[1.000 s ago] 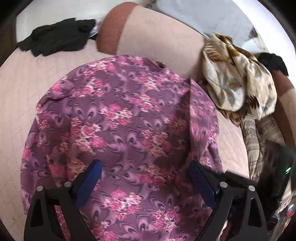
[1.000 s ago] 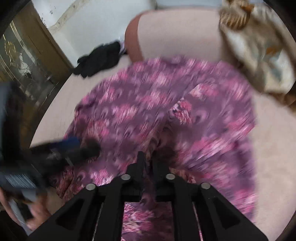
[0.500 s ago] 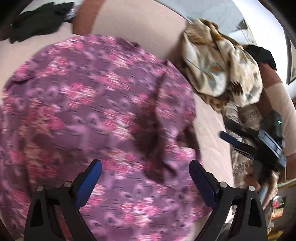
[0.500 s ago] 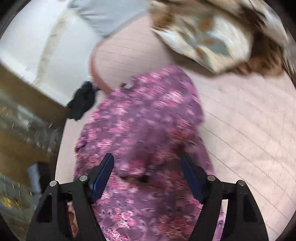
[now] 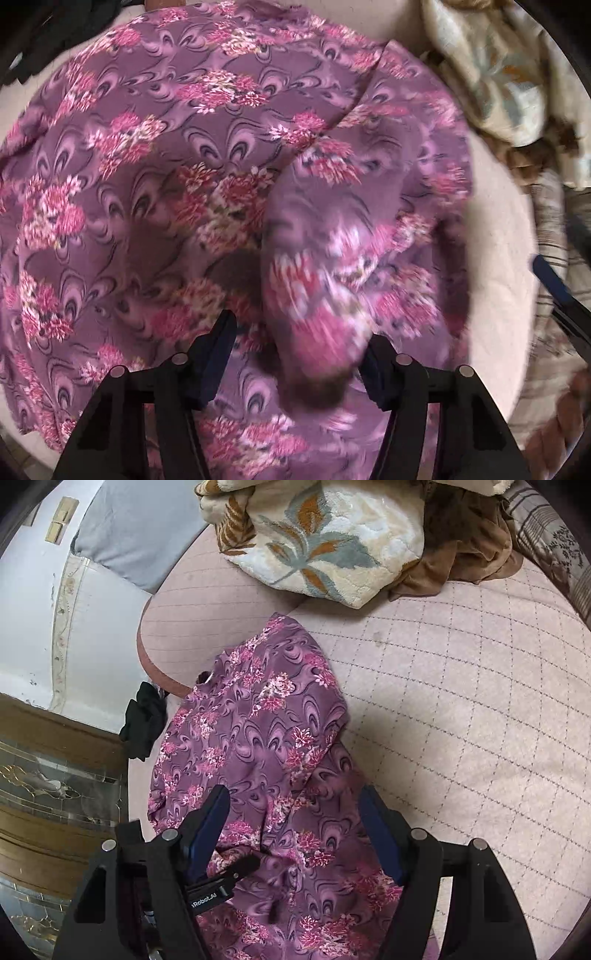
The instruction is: Fold small clothes
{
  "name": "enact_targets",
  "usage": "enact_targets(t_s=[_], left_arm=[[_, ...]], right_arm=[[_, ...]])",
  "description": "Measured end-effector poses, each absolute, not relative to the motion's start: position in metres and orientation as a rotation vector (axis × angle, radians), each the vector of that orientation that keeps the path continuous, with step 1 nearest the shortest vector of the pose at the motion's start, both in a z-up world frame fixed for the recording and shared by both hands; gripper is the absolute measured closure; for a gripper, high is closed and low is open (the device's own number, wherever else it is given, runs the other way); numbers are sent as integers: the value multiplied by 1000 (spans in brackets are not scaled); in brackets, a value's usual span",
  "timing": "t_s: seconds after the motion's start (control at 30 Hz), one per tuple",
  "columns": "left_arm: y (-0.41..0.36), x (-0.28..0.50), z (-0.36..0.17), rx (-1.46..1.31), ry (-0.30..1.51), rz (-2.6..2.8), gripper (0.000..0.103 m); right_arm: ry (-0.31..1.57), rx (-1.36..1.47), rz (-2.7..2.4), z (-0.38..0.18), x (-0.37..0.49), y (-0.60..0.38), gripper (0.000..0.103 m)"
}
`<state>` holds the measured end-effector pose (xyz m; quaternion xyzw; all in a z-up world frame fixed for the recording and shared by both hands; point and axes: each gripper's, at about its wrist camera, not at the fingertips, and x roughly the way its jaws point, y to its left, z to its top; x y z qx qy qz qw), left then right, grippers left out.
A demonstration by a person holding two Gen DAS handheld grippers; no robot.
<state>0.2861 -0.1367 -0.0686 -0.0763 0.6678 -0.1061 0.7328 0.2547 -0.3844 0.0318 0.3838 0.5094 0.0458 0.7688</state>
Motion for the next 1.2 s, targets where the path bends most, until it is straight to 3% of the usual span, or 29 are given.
enact_targets(t_s=[0.23, 0.43, 0.47, 0.5, 0.53, 0.6, 0.7, 0.83, 0.93, 1.03, 1.1, 1.2], left_arm=[[-64, 291, -63, -317, 1438, -224, 40], [-78, 288, -78, -266, 1458, -357, 39], [-79, 287, -77, -253, 1447, -360, 48], [-78, 285, -72, -245, 1433, -379, 80], [-78, 284, -70, -257, 1434, -392, 96], [-65, 279, -52, -331, 1403, -433, 97], [-35, 267, -20, -346, 1331, -464, 97], [11, 268, -26, -420, 1341, -417, 97], [19, 275, -71, -465, 1453, -388, 97], [17, 273, -76, -483, 1465, -385, 96], [12, 272, -64, -469, 1441, -397, 96], [30, 271, -47, -490, 1401, -376, 97]], right_arm=[[1104, 814, 103, 31, 260, -381, 31], [1128, 874, 115, 7, 264, -380, 31], [1121, 883, 121, 5, 266, -380, 31], [1116, 883, 123, 3, 267, -379, 31], [1112, 877, 118, 1, 268, -378, 32], [1111, 879, 114, -4, 271, -378, 48], [1131, 841, 96, -10, 275, -372, 59], [1147, 752, 44, -13, 276, -365, 63], [1129, 713, 41, -11, 276, -360, 63], [1101, 712, 74, -3, 277, -358, 60], [1065, 689, 106, 8, 290, -359, 31], [1064, 663, 55, 11, 335, -370, 30]])
